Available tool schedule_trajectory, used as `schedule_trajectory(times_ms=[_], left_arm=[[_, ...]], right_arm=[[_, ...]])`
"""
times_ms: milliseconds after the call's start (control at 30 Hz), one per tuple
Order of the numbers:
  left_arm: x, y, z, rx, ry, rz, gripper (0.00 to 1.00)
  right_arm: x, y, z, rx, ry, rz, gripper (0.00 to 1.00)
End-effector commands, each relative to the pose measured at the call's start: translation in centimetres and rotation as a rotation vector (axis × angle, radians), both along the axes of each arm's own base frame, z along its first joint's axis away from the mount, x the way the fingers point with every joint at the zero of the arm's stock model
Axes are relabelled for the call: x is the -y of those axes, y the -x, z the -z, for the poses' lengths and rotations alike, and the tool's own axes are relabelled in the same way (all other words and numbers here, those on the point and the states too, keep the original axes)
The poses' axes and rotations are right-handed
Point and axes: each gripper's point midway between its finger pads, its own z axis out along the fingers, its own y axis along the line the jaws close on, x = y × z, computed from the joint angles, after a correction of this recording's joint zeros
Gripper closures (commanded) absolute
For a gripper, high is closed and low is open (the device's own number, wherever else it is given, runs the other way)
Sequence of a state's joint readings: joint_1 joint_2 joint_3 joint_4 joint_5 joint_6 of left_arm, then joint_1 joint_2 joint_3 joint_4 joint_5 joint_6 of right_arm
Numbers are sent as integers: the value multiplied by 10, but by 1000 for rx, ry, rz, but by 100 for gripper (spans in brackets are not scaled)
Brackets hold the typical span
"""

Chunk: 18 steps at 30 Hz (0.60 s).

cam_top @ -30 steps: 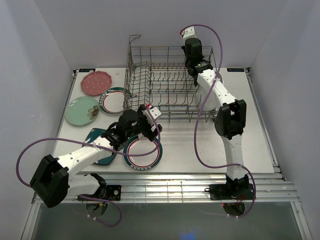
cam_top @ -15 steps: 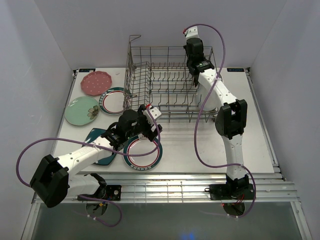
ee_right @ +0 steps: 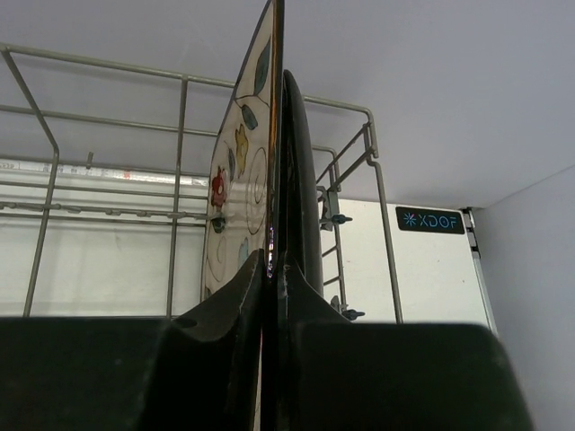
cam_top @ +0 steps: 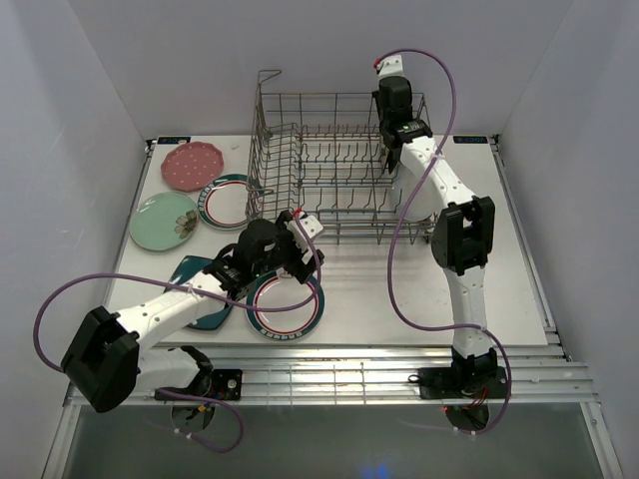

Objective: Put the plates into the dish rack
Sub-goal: Insert the plate into the dish rack.

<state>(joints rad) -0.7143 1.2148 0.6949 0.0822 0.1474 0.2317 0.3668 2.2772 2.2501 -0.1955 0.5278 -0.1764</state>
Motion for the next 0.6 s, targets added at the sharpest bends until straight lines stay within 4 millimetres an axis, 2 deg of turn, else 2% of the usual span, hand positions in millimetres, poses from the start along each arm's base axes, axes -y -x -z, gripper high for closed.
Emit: schedule_trajectory(times_ms=[0,133,167,200,300,433,567], left_arm=[[3,-3,-10,11,19,11,2],[3,-3,-11,12,20,11,2],[3,-3,-10,11,19,11,2],[3,-3,-10,11,19,11,2],[3,-3,-11,12,20,11,2],[3,-2,-10,11,19,11,2],[3,-2,-11,12,20,11,2]], right_arm=[[3,-6,-105,282,-149,3,92],[3,-9,-102,278,-161,-1,92],[5,-9,-101,276,-162,4,89],[5,-9,-101,279,-171,8,81],[7,-7,-104,281,-180,12,68],[10,-1,-112,291,-186,17,57],[12,6,-121,294,-192,18,55]])
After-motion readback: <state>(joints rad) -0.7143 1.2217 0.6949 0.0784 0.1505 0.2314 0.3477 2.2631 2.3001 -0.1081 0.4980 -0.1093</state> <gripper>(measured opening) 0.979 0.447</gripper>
